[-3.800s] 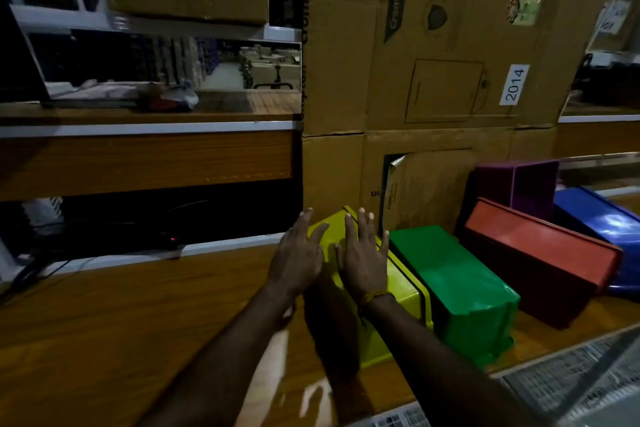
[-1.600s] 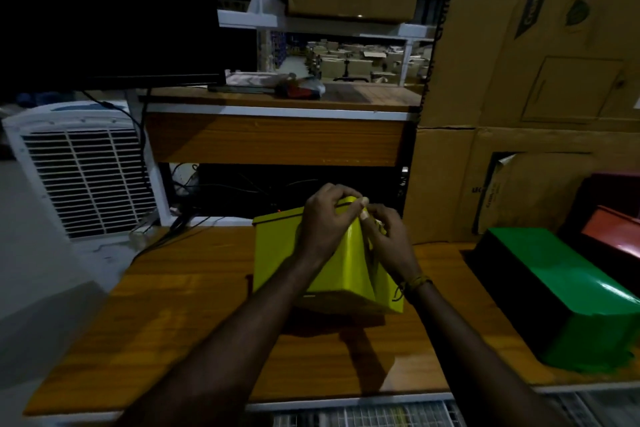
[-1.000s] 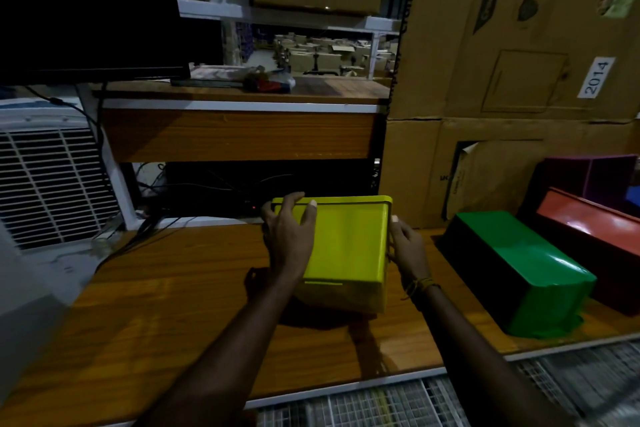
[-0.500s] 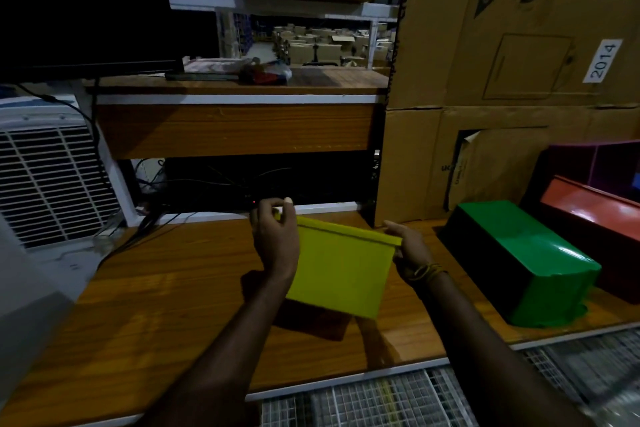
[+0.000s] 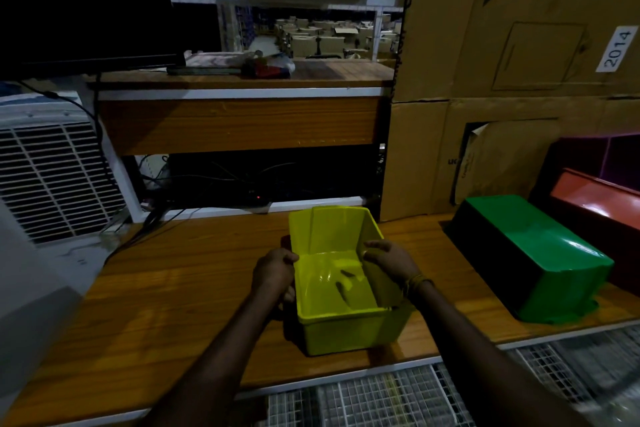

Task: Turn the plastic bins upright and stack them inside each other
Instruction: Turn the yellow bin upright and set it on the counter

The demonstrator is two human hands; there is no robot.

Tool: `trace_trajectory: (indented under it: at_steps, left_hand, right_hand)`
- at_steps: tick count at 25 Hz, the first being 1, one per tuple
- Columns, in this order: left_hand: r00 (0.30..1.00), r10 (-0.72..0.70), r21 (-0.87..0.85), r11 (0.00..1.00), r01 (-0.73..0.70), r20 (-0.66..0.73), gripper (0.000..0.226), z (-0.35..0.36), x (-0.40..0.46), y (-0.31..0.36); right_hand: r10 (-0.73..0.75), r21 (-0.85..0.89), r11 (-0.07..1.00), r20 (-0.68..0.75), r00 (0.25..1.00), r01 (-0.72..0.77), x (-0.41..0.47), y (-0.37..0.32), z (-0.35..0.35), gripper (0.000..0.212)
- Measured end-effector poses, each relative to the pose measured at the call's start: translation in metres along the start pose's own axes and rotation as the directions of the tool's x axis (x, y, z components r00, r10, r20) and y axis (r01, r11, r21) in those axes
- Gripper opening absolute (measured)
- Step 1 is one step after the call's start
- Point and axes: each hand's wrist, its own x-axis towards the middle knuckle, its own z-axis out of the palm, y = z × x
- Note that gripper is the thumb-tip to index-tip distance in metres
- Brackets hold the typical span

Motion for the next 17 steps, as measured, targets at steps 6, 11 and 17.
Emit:
trace_trajectory:
  at_steps: [6, 11, 17]
  left_hand:
    - [0.994, -0.007, -0.055, 0.998, 0.013, 0.105, 0.022, -0.002, 0.003, -0.012]
    - [0.951, 0.194, 0.059, 0.975, -0.214, 0.240, 0.035, 0.000, 0.010, -0.013]
    - [0.888, 0.349, 0.238, 0.874, -0.424, 0.298, 0.034, -0.007, 0.016, -0.021]
  right_hand:
    - [-0.079, -0.442, 0.889, 0.107, 0.991, 0.119, -0.032, -0.009, 0.037, 0.075]
    - [-0.079, -0.535, 0.802, 0.345, 0.935, 0.266, -0.074, -0.027, 0.074, 0.066]
    - [-0.132, -0.635, 0.705, 0.323, 0.937, 0.318, -0.066, -0.015, 0.048, 0.035]
